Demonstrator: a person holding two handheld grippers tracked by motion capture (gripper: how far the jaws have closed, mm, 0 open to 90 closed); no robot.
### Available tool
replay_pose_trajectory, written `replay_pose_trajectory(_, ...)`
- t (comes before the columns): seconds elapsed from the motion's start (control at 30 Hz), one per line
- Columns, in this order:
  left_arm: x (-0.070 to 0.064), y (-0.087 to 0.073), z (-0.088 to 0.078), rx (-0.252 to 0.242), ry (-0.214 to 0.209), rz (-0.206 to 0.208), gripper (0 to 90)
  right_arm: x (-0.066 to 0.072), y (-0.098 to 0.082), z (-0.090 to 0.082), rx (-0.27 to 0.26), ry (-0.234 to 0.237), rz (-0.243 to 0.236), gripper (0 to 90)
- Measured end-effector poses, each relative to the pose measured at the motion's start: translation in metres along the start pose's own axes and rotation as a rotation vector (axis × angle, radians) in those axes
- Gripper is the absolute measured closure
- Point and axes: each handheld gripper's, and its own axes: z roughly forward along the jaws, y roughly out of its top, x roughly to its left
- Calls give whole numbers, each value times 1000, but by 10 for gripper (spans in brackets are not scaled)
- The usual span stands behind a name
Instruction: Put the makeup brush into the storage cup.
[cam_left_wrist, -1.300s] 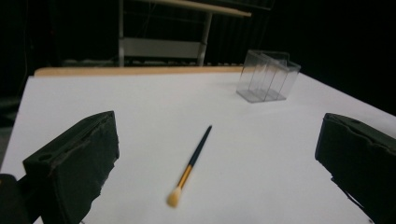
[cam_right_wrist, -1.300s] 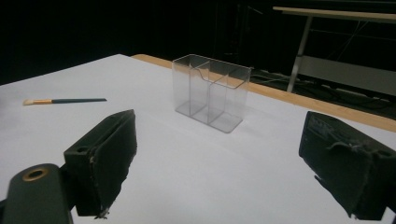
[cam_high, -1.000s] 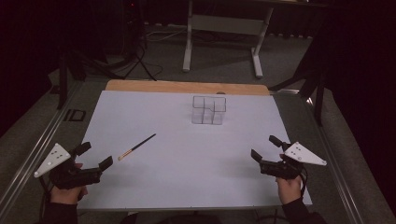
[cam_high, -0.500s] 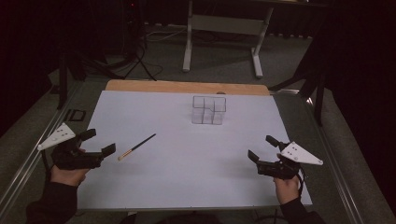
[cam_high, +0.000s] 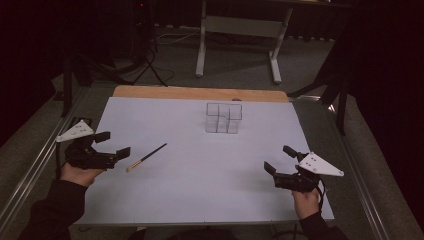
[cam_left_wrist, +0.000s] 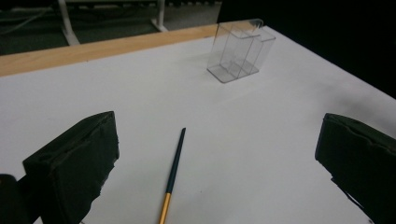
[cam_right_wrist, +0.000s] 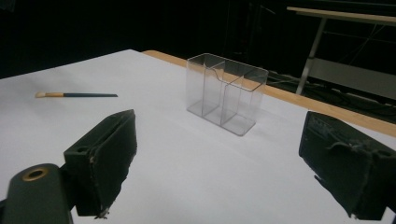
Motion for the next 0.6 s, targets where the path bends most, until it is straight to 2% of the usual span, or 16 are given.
replay_pose_trajectory(0.23, 3, 5, 11, 66, -11, 18, 0, 0, 0, 1, 4, 0, -2, 111)
replay_pose_trajectory(0.27, 3, 7, 15, 95, -17, 24, 0, 0, 0, 1, 5, 0, -2, 111)
replay_pose_trajectory(0.37, 3, 9, 21, 125, -19, 37, 0, 1, 0, 1, 5, 1, -3, 111)
replay_pose_trajectory(0.43, 3, 11, 24, 140, -35, 40, 0, 1, 0, 1, 6, 2, -4, 111)
replay_pose_trajectory(0.6, 3, 16, 34, 179, -40, 56, 0, 1, 0, 2, 7, 1, -4, 111)
